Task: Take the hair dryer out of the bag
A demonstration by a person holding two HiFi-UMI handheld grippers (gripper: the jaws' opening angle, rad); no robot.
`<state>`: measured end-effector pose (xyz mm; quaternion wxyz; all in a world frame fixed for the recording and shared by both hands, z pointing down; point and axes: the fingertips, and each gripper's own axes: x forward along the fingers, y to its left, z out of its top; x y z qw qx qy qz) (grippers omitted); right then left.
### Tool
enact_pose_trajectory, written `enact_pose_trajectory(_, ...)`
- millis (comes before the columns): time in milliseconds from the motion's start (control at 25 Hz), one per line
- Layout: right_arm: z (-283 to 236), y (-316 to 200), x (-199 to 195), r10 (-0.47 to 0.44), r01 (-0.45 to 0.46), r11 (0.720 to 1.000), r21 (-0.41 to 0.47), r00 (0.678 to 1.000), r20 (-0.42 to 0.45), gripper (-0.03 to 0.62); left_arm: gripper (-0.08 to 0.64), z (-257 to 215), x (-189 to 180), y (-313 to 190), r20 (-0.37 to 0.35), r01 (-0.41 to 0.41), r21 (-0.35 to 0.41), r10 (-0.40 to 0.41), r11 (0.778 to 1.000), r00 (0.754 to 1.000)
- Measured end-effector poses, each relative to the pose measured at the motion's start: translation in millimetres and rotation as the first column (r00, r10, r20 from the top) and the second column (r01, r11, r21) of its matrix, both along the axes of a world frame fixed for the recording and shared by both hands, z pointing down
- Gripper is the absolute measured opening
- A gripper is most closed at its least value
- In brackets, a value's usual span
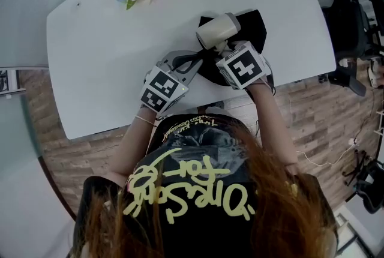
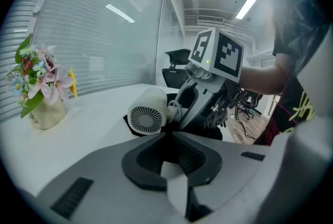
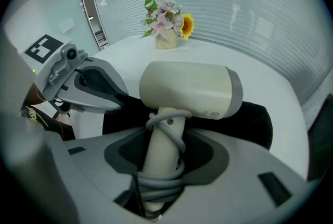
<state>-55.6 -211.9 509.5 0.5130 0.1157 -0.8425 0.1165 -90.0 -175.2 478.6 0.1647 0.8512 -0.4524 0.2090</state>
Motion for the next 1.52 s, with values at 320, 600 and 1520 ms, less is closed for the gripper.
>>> enact_pose_trajectory(320, -11, -1, 0, -0.032, 0.029, 0.997, 0.073, 0.999, 0.041, 0.195, 0.044, 1, -2, 5, -0.012, 0.030, -0.013, -0.030, 0.999, 0.999)
enact_pose_trajectory(600, -23, -2, 4, -0.023, 0.013, 0.994, 0.112, 0.996, 0.088, 0.196, 0.064, -3, -7, 11, -0.007, 0.071, -0.011, -0.071, 0.997, 0.997)
enact_pose_trajectory(1520, -112, -13, 17, -0.072, -0.080, 0.947, 0.313, 0.892, 0.447, 0.195, 0.071, -73, -11, 19, 0.038, 0.260, 0.164, -0.269, 0.952, 0.962)
